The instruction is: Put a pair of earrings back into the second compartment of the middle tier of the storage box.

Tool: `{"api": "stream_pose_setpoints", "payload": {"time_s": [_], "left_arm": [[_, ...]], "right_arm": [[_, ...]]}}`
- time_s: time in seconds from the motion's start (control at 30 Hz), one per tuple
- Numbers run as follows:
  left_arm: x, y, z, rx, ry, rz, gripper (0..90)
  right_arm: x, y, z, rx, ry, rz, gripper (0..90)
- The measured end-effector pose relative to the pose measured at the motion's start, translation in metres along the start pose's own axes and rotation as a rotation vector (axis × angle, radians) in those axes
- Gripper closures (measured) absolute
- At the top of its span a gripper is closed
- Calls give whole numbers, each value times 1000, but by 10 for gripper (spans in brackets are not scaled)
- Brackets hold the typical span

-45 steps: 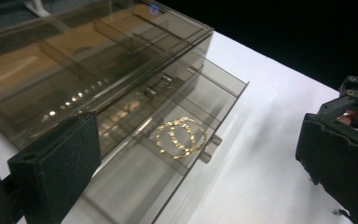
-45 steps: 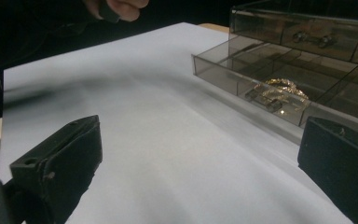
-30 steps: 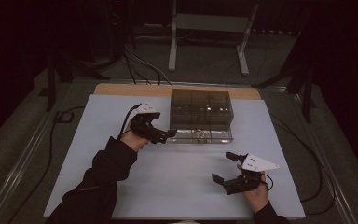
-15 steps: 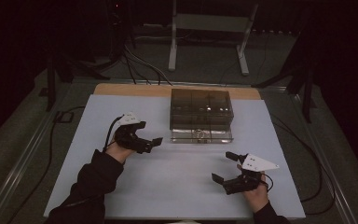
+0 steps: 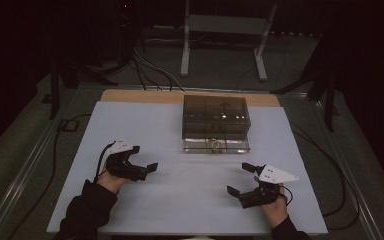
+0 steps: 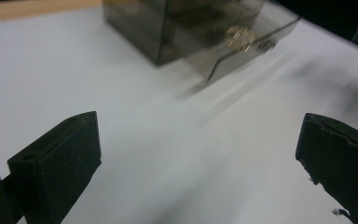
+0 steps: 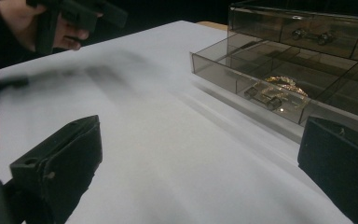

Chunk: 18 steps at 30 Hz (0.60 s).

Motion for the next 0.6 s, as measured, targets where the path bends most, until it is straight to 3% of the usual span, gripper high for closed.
{"api": "stream_pose_setpoints", "payload": {"time_s": [0.4,0.6], "left_arm": [[31,5,34,24,-40,-32,10],[41,11,55,57,-42,-45,10]], "right_arm": [[0,0,1,1,4,3,0],[-1,0,1,1,5,0,0]]}}
Point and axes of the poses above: each handheld gripper's, and its own axes: x roughly backward along the jaws, z roughly out of its underside, y roughly to its left, the point moved 9 cm from there along -x, roughly forward along the jaws, and after that the axes turned 2 degrees about x, right-handed, at the moved point
